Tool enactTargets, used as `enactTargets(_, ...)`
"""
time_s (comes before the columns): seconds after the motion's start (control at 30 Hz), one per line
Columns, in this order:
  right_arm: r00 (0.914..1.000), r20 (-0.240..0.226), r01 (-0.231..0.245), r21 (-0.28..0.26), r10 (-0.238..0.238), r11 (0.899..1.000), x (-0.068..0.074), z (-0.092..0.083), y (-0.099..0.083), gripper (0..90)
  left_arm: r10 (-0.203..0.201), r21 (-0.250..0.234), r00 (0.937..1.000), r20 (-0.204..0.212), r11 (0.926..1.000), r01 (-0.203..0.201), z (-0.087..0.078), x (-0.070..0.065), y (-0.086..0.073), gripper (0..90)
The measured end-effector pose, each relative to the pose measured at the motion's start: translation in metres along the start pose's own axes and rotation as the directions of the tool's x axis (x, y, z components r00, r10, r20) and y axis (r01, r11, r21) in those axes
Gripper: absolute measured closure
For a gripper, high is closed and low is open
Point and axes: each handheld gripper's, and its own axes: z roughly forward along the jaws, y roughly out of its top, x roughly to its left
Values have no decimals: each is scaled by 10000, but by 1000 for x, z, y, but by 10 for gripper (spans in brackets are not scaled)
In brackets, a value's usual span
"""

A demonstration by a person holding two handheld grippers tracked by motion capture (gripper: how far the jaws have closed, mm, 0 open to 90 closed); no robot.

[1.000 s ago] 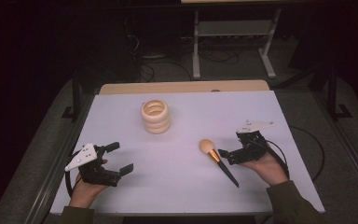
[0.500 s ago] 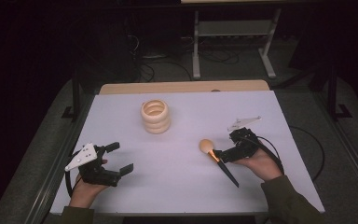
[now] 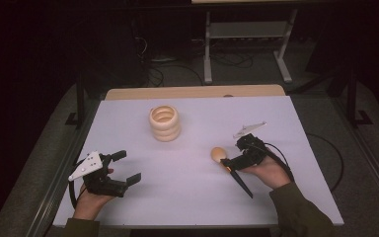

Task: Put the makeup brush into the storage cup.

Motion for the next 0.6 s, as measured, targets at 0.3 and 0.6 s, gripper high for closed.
enactTargets(0.3, 10000, 9, -10, 412, 10, 9992, 2, 9, -1, 149, -2, 14, 10000, 11, 10000, 2, 0, 0, 0, 12)
enactTargets(0.6, 9999, -30, -113, 574, 115, 9983, 3, 18, -4, 200, 21, 52, 10000, 12, 10000, -21, 1, 0, -1, 12)
